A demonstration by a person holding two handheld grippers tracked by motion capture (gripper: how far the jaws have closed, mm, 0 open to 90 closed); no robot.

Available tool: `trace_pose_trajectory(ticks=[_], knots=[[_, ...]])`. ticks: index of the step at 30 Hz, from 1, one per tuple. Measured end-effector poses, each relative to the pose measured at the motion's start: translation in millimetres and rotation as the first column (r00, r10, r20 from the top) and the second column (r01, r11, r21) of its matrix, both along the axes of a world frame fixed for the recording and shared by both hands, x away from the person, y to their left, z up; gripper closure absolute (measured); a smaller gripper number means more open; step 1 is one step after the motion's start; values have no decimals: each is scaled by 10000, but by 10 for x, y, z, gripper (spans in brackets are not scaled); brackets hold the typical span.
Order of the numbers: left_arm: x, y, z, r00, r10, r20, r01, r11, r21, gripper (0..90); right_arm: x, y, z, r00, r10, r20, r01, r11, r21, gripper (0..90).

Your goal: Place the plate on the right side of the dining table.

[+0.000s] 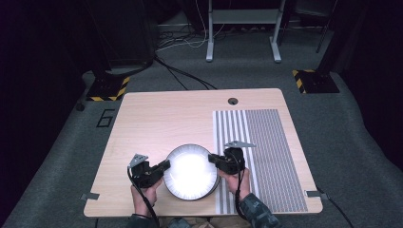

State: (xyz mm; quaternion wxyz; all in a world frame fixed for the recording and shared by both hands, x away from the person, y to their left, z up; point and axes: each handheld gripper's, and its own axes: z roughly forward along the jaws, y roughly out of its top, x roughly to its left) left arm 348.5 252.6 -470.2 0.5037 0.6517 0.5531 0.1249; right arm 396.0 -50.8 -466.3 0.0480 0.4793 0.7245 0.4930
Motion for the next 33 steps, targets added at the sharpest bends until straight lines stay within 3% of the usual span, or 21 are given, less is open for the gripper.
trace_pose_trajectory(ticks=[5,19,33], knots=[[17,-35,71,9998,-106,143,105,9999,28,834,-14,-29,94,9991,-67,425,75,9998,-171,836],[77,-187,208,9977,-482,466,474,9987,191,834,-35,-179,238,9968,-316,740,326,9994,-126,829],[135,-338,254,9950,-865,498,854,9961,244,836,-50,-346,294,9941,-600,899,617,9980,-164,821]])
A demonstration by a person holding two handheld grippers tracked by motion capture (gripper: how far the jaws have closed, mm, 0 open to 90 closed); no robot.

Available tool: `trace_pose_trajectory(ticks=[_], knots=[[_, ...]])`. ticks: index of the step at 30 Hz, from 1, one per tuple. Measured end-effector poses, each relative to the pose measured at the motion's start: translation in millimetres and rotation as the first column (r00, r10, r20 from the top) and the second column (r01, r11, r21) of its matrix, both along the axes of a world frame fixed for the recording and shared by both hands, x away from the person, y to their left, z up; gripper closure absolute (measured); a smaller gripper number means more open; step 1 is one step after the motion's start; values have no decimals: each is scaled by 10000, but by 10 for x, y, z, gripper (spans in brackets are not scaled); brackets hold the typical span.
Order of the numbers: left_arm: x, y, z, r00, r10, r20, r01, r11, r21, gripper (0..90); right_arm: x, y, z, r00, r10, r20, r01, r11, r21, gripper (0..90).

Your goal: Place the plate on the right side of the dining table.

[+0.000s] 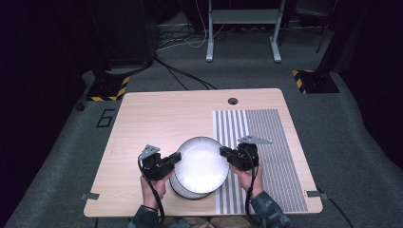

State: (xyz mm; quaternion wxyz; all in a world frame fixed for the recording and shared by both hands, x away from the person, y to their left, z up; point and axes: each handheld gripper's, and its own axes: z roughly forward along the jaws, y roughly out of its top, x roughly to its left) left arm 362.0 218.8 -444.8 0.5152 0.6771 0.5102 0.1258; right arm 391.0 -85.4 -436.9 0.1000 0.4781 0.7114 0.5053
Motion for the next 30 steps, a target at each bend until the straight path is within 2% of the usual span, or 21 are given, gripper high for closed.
trace_pose_trajectory(ticks=[10,22,30], knots=[[38,-115,13,9996,-274,11,274,9996,-10,837,-22,-117,28,9997,-242,71,242,9997,43,813],[95,-261,-20,9971,-713,-252,713,9975,-15,839,-35,-271,6,9987,-505,3,505,9987,36,806],[111,-351,-12,9953,-937,-247,937,9956,-21,841,-69,-375,11,9976,-697,-3,697,9976,52,804]])
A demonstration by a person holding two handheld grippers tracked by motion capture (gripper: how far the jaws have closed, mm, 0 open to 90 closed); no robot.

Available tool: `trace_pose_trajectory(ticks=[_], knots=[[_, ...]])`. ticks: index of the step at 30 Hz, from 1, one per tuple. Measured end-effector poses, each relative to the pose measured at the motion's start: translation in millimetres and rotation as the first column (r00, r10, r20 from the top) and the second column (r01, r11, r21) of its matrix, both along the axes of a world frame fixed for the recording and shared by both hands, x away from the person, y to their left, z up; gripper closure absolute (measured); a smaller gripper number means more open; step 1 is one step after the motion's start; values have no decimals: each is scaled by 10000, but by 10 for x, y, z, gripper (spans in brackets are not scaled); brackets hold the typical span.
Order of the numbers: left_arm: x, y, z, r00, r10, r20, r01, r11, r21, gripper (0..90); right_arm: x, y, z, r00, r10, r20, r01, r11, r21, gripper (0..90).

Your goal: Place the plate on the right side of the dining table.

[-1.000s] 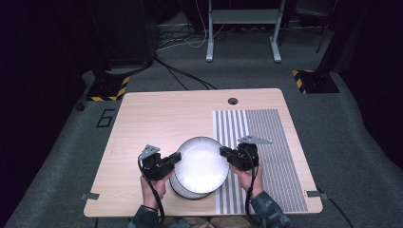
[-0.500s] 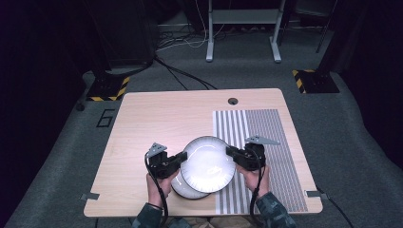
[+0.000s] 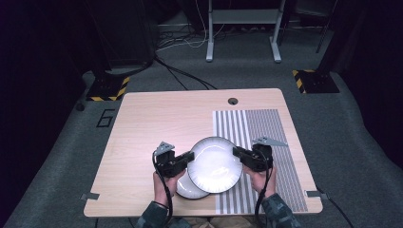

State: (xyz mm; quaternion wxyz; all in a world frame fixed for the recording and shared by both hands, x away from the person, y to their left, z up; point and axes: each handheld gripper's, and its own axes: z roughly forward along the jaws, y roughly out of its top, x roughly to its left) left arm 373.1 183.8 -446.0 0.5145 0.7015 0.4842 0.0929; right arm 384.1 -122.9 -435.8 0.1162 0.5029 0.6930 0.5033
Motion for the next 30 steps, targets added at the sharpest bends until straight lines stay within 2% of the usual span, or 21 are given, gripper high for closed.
trace_pose_trajectory(ticks=[8,20,30], knots=[[40,-65,-13,9998,-128,-177,127,9999,-69,840,-4,-69,14,9999,-91,54,90,10000,26,800],[85,-286,4,9989,-436,-185,435,9990,-105,843,-22,-272,17,9990,-453,12,453,9990,52,794],[149,-405,28,9981,-575,-229,576,9983,8,843,-32,-381,-5,9977,-682,-57,683,9975,166,794]])
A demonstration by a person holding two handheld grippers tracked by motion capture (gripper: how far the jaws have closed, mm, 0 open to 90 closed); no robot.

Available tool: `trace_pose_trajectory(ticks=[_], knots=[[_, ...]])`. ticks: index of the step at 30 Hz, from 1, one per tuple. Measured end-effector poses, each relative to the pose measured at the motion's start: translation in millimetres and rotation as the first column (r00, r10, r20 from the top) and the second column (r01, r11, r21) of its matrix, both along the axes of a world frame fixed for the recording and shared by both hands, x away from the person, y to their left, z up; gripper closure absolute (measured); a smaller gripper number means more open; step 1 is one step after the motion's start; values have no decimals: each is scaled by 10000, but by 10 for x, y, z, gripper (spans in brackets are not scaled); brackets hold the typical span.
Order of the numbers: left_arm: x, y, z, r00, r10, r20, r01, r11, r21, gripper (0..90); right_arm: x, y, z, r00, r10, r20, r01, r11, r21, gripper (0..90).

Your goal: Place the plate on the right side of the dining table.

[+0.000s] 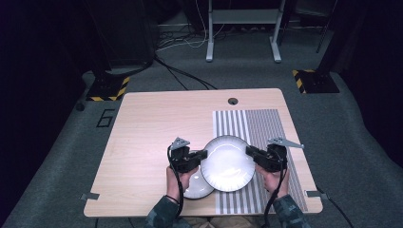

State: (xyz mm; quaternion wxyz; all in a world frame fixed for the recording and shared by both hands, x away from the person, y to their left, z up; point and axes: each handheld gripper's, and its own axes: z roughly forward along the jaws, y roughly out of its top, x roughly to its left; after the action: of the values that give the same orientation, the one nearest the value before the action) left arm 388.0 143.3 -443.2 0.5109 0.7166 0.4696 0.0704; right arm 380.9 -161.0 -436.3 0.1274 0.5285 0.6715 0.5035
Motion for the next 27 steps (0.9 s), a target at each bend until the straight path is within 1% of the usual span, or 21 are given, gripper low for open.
trace_pose_trajectory(ticks=[5,10,16,27], knots=[[13,-54,6,9999,-103,-31,103,9999,2,843,-12,-57,-7,9999,-103,-37,104,9999,62,794],[38,-110,26,10000,-98,-6,98,9999,-48,843,-22,-102,7,9999,-139,-27,139,9999,-56,800],[66,-198,47,9997,-256,39,256,9997,15,844,-17,-184,7,9995,-326,-44,326,9994,-85,800],[123,-293,26,9993,-384,-44,385,9992,113,844,4,-264,-1,9992,-384,-63,382,9989,-286,801]])
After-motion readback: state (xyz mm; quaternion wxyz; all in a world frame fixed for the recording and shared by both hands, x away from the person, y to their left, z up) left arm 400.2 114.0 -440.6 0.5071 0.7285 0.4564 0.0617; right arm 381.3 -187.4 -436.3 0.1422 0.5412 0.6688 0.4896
